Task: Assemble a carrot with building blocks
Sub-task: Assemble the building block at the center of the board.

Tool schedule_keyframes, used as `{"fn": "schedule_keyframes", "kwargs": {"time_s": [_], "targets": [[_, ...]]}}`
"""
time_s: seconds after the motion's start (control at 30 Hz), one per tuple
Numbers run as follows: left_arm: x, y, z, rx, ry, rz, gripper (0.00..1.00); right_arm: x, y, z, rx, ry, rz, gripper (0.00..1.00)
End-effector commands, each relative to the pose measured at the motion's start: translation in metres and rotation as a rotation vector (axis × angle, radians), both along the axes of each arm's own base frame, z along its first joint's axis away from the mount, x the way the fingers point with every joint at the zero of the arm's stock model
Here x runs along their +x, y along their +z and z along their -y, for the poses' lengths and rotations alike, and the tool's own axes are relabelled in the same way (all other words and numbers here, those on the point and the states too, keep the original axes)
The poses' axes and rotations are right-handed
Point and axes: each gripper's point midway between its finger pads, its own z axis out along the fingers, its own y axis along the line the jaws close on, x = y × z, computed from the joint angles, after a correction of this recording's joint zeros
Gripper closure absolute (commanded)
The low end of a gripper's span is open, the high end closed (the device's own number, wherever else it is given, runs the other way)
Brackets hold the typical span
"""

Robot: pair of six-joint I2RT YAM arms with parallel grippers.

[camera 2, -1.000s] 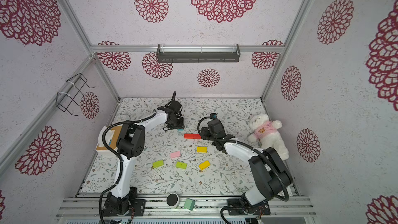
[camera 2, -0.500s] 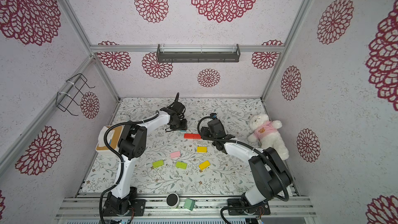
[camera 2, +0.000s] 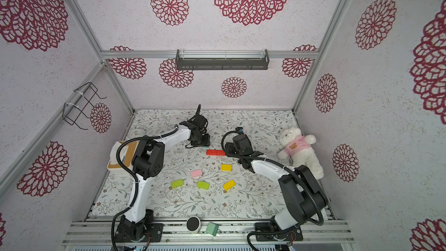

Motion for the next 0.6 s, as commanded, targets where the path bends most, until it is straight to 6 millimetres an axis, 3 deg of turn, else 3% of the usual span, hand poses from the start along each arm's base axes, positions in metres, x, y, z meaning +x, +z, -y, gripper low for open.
{"fn": "schedule_keyframes", "kwargs": {"time_s": [0.0,0.23,0.57], "targets": [[-0.01,0.003,0.003,0.002,-0.006,-0.019,0.43,0.004,0.013,0.004,0.023,-0.026,0.035,0.39],[-0.01,0.006,0.002,0.008,-0.003,-0.01,0.41,0.005,0.013,0.004,0.023,-0.026,0.035,0.39],[0.009,0.014,-0.009,0.025,0.028,0.028,0.39,0.005,0.014,0.004,0.022,-0.025,0.037,0.39]]}}
